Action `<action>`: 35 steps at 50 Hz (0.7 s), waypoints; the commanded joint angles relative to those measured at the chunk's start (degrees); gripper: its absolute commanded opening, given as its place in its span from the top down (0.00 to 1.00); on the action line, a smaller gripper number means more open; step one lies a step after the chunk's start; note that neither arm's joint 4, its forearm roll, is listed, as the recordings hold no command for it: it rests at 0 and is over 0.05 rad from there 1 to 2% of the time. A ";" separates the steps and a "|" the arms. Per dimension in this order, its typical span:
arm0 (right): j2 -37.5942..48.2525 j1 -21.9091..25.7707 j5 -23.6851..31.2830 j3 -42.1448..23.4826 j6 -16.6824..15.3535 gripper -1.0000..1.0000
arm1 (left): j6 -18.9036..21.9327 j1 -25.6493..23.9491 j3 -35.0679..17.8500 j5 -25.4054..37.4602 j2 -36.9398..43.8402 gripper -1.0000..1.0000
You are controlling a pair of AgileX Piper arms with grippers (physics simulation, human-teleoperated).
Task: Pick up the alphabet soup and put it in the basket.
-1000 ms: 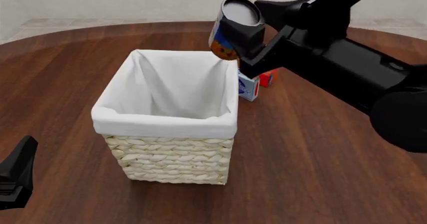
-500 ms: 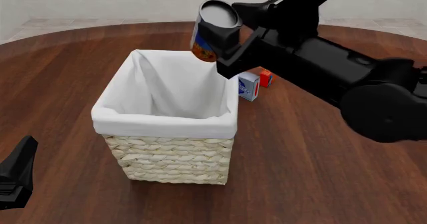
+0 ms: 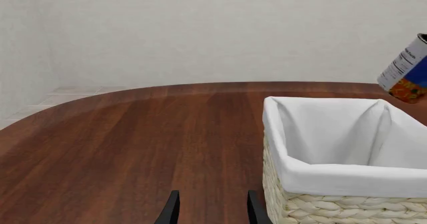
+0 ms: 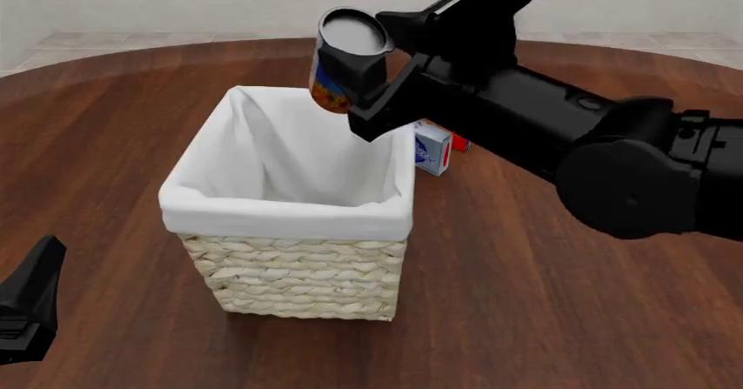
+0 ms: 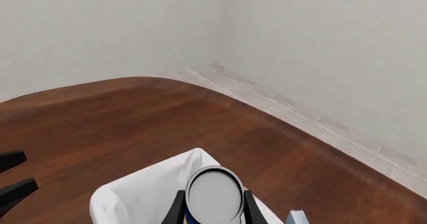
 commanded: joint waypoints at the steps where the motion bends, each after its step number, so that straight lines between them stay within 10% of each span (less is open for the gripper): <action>1: 0.97 0.58 -0.24 -1.23 0.74 1.00 | 0.00 0.00 0.00 0.00 0.00 0.00; 35: 2.89 1.65 0.62 -3.37 0.26 1.00 | 0.00 0.00 0.00 0.00 0.00 0.00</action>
